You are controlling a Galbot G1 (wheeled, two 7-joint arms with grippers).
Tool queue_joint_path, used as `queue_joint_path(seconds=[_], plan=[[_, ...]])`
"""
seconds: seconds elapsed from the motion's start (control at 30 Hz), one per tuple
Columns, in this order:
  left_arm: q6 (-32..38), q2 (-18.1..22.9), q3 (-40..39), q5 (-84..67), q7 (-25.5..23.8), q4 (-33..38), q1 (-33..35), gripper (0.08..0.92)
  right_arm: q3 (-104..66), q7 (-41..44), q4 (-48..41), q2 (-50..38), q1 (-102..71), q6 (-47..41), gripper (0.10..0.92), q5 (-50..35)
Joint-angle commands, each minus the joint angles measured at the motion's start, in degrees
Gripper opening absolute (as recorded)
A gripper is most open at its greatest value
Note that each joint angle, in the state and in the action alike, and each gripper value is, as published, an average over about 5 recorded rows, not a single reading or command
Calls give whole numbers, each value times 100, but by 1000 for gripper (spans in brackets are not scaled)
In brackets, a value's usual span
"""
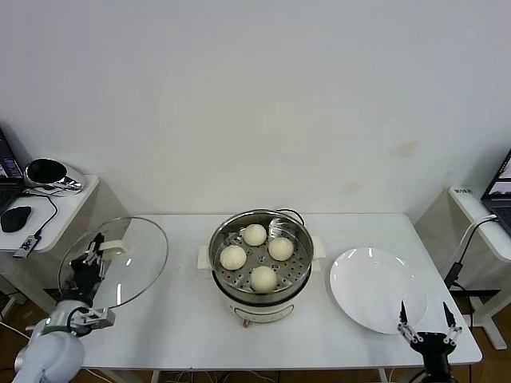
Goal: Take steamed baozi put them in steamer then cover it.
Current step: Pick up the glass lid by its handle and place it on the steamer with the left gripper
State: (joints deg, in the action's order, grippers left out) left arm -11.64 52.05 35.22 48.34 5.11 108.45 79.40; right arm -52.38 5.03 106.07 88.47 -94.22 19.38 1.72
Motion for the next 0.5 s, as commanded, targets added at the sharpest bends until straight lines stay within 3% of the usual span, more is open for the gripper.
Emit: queue_joint_path(seconds=[0.03, 0.27, 0.5], plan=[[-1674, -556, -2100, -167, -509, 1435, -1185, 145, 189, -40, -12, 160, 26, 11, 823, 234], [-2298, 27, -3677, 406, -1076, 1013, -2707, 145, 119, -496, 2, 211, 102, -11, 823, 826], [-2564, 829, -4368, 1479, -1753, 590, -3238, 145, 35, -676, -3, 218, 186, -110, 823, 1009]])
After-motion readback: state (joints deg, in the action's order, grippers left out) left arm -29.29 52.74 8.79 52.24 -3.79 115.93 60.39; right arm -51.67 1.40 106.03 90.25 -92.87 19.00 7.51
